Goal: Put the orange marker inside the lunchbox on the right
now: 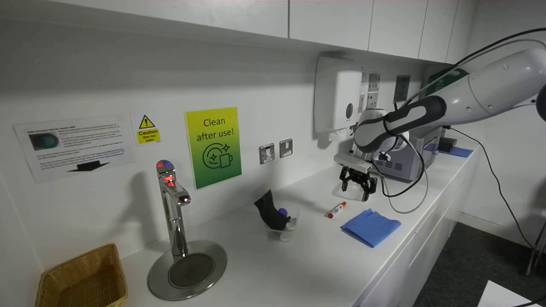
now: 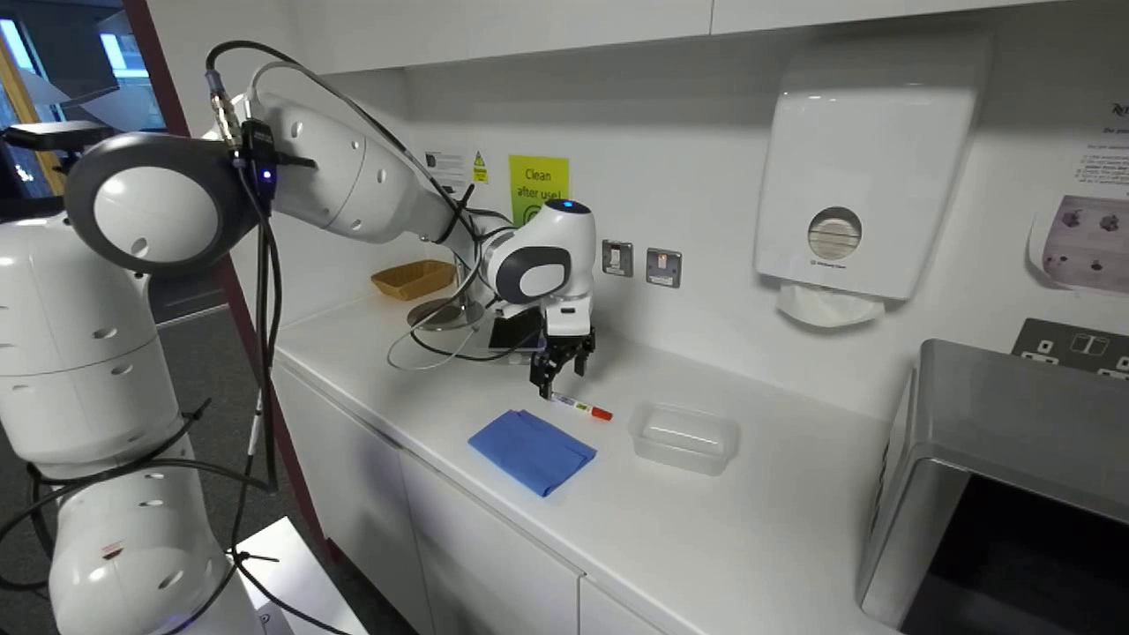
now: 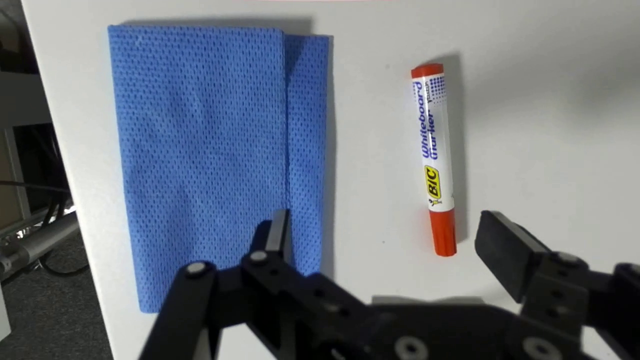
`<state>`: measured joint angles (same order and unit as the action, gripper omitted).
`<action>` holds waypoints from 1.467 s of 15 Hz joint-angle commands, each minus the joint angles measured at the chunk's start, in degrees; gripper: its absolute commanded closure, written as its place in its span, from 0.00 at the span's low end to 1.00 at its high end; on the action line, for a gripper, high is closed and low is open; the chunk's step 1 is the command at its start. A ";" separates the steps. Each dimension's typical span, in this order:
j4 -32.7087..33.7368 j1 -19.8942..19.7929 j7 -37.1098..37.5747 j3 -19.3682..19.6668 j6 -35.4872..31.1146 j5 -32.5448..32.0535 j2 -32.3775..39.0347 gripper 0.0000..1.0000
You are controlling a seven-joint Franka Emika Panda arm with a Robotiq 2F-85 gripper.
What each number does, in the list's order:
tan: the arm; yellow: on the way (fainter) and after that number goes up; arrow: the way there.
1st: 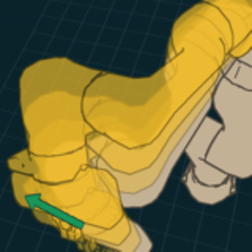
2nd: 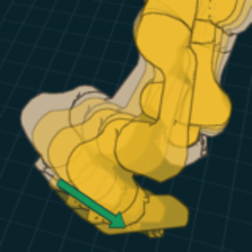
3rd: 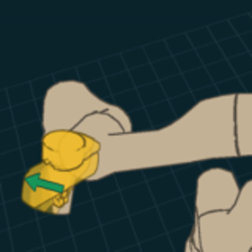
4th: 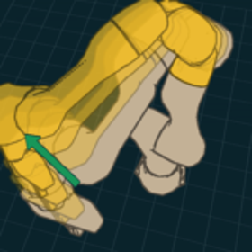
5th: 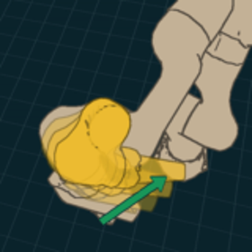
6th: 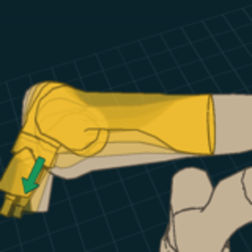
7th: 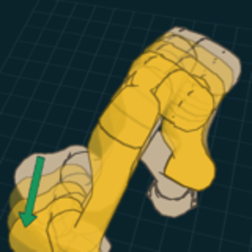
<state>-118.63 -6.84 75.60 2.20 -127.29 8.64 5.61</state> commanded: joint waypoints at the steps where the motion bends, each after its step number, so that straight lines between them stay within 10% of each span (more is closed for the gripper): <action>1: 2.04 0.79 -4.83 1.17 3.22 1.19 0.58 0.00; 22: 2.87 1.66 -5.27 1.82 5.66 -0.24 2.67 0.00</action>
<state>-118.31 -6.45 70.07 3.03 -123.25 9.27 7.08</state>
